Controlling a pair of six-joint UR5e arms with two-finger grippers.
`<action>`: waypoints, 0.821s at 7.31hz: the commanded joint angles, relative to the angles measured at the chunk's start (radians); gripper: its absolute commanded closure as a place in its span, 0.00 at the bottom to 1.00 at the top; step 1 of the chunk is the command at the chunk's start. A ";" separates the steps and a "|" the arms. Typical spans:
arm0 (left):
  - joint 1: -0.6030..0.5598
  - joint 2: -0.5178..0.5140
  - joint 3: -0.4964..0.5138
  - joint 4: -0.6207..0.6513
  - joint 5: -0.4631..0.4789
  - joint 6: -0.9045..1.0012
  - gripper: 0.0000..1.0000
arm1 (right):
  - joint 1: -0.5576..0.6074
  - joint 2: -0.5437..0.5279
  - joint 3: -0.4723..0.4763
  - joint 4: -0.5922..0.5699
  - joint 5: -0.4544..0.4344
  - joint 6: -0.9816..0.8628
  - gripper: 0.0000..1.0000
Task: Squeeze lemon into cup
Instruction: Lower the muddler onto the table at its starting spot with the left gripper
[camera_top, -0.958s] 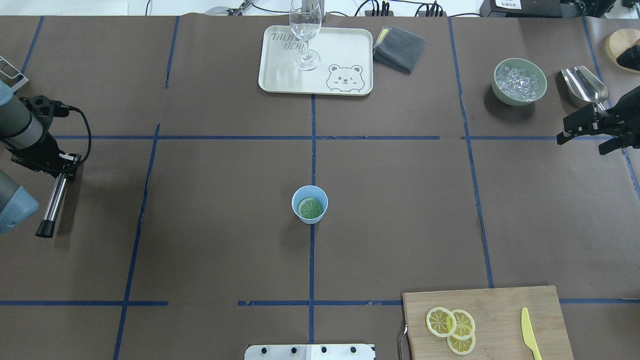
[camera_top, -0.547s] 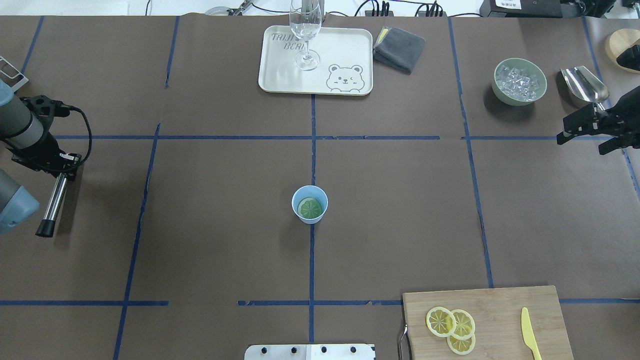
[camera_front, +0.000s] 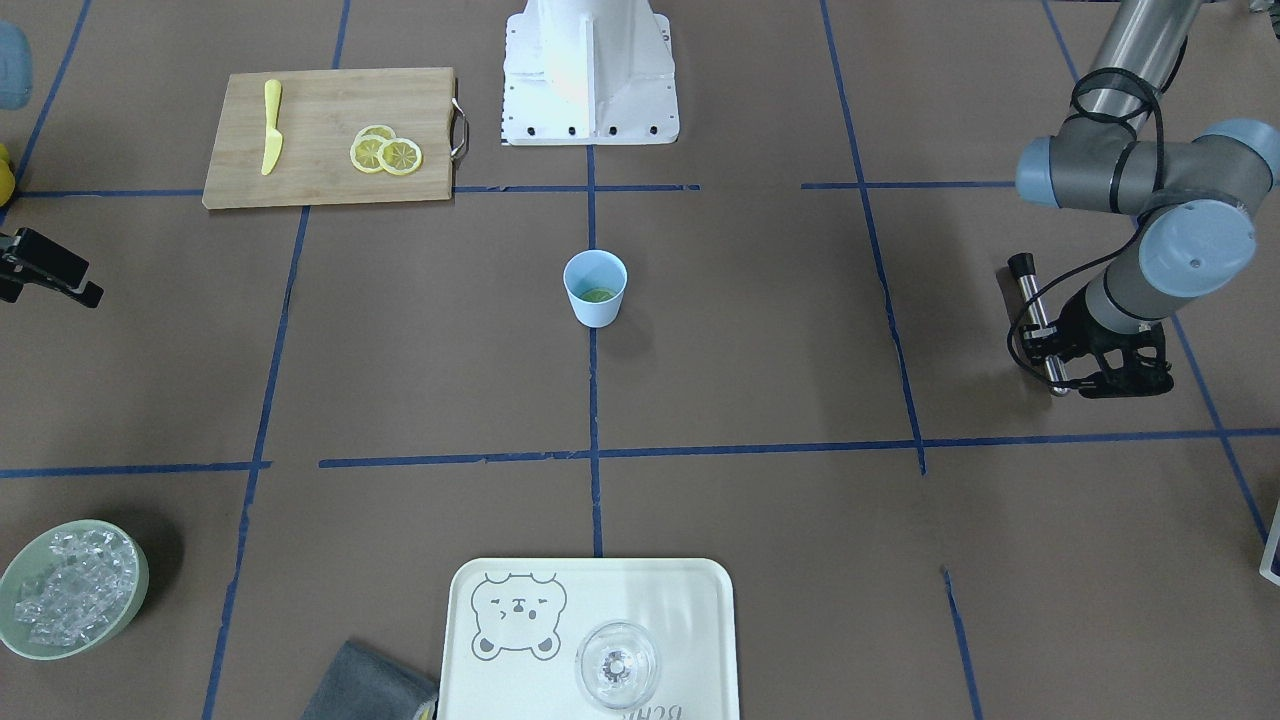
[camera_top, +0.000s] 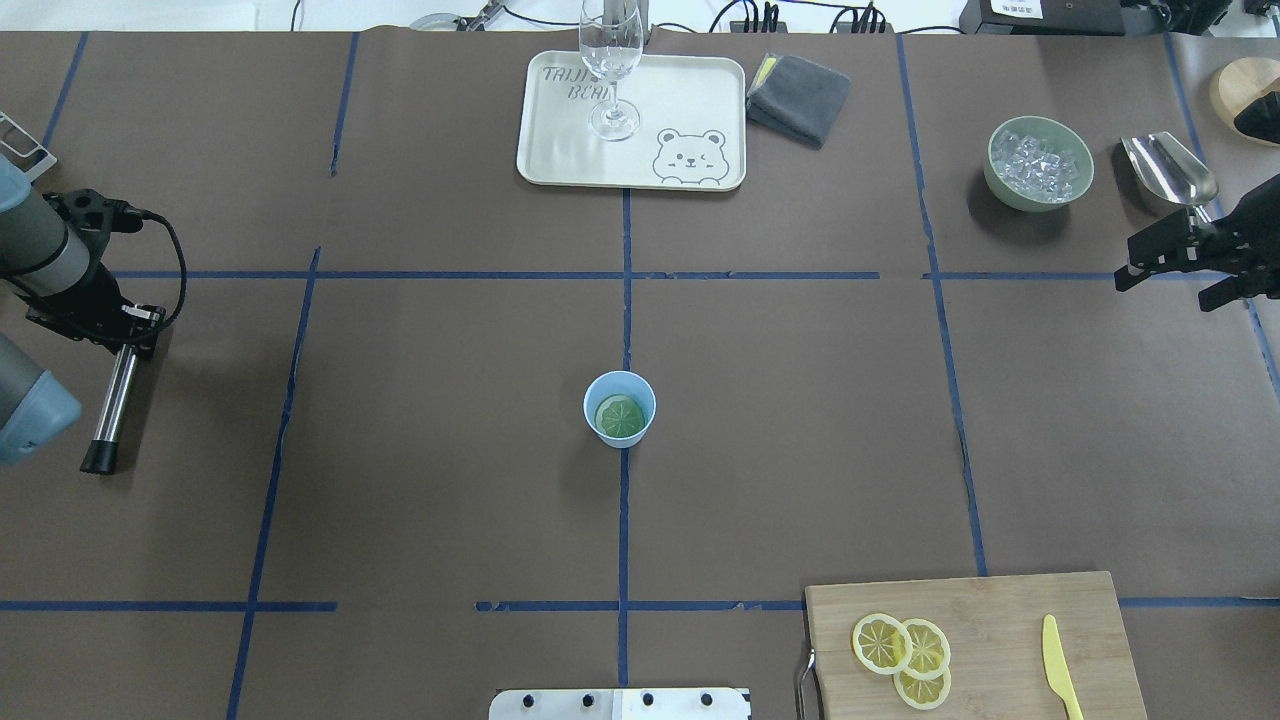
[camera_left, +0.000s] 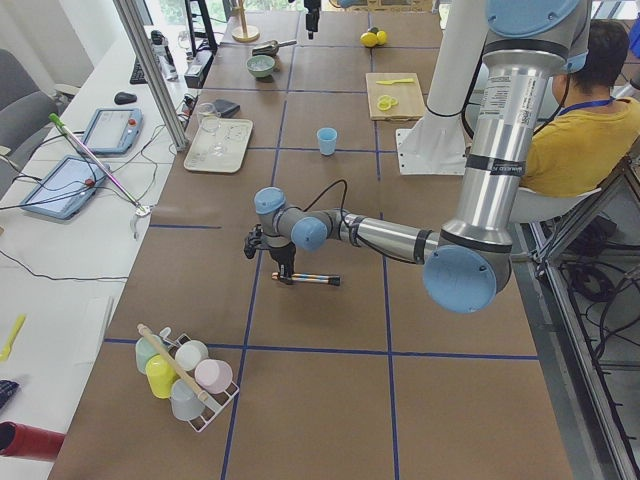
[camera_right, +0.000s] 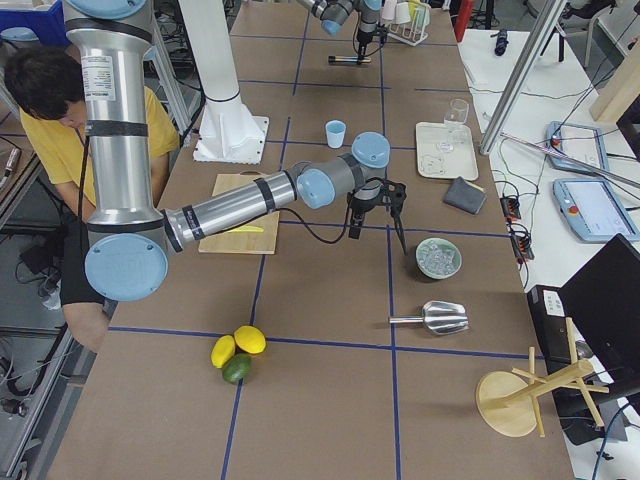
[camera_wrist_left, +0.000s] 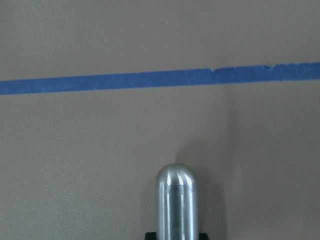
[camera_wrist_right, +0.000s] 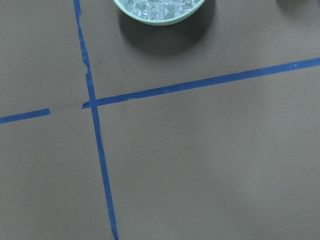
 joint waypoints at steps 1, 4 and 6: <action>0.000 -0.002 -0.003 0.000 0.000 -0.005 0.52 | 0.001 0.001 0.000 0.001 0.000 0.000 0.00; -0.013 -0.002 -0.044 0.012 0.000 -0.002 0.07 | 0.001 0.001 0.002 0.001 0.000 0.000 0.00; -0.110 0.006 -0.149 0.014 -0.006 0.001 0.00 | 0.001 -0.004 0.010 0.001 0.000 0.000 0.00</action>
